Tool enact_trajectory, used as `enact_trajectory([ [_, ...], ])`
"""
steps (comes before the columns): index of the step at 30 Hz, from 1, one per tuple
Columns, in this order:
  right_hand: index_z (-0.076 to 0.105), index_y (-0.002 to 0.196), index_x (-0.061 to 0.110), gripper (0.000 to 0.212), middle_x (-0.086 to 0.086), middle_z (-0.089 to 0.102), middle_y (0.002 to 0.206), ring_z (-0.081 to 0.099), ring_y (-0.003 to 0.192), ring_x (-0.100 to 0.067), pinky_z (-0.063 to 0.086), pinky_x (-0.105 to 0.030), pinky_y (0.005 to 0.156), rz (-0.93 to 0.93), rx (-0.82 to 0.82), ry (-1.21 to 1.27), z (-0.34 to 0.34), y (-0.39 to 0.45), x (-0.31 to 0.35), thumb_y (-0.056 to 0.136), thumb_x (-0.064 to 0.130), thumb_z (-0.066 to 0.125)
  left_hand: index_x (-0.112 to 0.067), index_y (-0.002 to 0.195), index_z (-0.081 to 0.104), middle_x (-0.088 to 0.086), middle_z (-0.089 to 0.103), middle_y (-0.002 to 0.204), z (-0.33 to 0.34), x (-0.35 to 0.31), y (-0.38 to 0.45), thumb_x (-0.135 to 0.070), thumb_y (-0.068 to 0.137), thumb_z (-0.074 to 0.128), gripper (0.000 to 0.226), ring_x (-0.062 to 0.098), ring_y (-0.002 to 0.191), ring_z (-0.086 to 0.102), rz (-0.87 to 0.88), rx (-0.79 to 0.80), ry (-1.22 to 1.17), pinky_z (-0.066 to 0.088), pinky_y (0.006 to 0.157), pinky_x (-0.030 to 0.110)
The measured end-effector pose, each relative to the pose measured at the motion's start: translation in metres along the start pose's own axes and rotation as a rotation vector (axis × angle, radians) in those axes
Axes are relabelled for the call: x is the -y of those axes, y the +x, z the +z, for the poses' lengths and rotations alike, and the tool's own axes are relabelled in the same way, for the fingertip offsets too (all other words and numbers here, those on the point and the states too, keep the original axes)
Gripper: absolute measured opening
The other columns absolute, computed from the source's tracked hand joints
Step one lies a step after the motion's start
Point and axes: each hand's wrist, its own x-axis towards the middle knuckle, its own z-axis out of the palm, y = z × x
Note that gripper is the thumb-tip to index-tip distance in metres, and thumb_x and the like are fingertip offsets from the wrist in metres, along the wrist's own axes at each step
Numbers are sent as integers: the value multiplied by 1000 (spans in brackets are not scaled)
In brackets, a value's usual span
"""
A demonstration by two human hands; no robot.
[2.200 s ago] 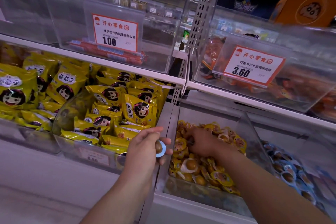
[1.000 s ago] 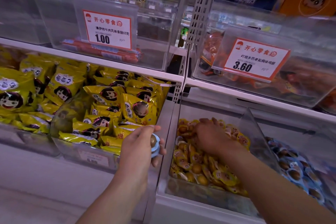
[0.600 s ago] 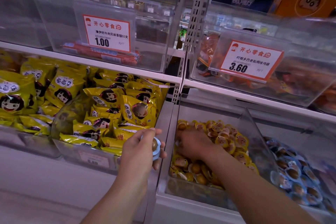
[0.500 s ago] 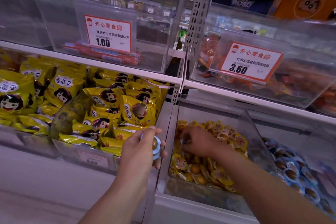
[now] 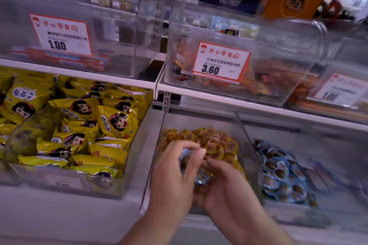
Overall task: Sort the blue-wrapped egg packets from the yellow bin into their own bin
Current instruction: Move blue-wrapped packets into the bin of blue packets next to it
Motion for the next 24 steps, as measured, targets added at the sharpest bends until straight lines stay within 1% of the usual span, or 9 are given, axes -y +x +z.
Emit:
enact_trajectory([
  [4, 74, 112, 9, 36, -19, 69, 122, 68, 113, -32, 50, -43, 99, 34, 34, 198, -4, -11, 13, 99, 30, 47, -41, 146, 32, -36, 52, 117, 30, -11, -9, -59, 98, 32, 51, -31, 117, 27, 145, 198, 145, 34, 107, 33],
  [6, 75, 116, 14, 33, -15, 71, 122, 68, 114, -29, 50, -42, 100, 12, 11, 148, -17, -14, 22, 100, 29, 49, -41, 155, -8, -38, 32, 146, 42, -12, -14, -65, 98, 22, 69, -27, 132, 10, 177, 347, 146, 19, 119, 35],
  [8, 73, 120, 14, 31, -15, 70, 124, 66, 117, -29, 48, -46, 105, -50, -39, 30, -35, -13, 29, 96, 26, 58, -38, 153, -19, -34, 12, 157, 53, -13, -20, -64, 98, 24, 74, -11, 146, 7, 214, 441, 44, 16, 122, 36],
  [10, 69, 120, 5, 31, -19, 68, 121, 65, 111, -32, 50, -44, 98, -157, -78, -55, -54, -10, 40, 92, 18, 64, -36, 156, -12, -27, 12, 162, 61, -17, -22, -61, 99, 32, 76, 0, 149, 12, 167, 471, -153, 18, 121, 31],
  [12, 68, 113, 1, 28, -17, 66, 102, 66, 85, -26, 52, -31, 65, -272, -136, -67, -72, -6, 62, 88, 14, 69, -41, 156, 3, -27, 21, 159, 64, -17, -18, -61, 98, 37, 71, -2, 147, 20, 71, 411, -288, 30, 115, 28],
  [14, 69, 106, 3, 19, -14, 66, 91, 64, 68, -19, 46, -25, 51, -397, -254, -162, -93, -4, 86, 90, 13, 68, -48, 149, 27, -31, 39, 148, 61, -13, -9, -59, 96, 41, 56, -7, 138, 36, -12, 293, -262, 40, 105, 30],
  [17, 72, 98, 9, 14, -14, 73, 88, 71, 76, -20, 54, -30, 65, -469, -444, -613, -133, 0, 108, 92, 21, 68, -43, 122, 60, -27, 63, 117, 52, 0, 5, -43, 95, 47, 30, -6, 108, 60, -20, 143, -108, 51, 89, 23],
  [20, 75, 86, 13, 18, -1, 70, 71, 62, 70, -5, 45, -12, 60, -339, -444, -1105, -160, 4, 112, 92, 28, 68, -38, 107, 66, -27, 66, 105, 34, 10, 13, -30, 94, 48, 23, -4, 94, 63, 39, 55, 23, 46, 78, 8],
  [24, 73, 80, 31, 18, 10, 73, 72, 65, 66, 3, 54, -26, 63, -628, -670, -1123, -150, 7, 108, 93, 22, 63, -36, 104, 64, -22, 61, 105, 6, 18, 21, -22, 91, 49, 24, -5, 105, 57, 84, -62, 138, 38, 87, 4],
])
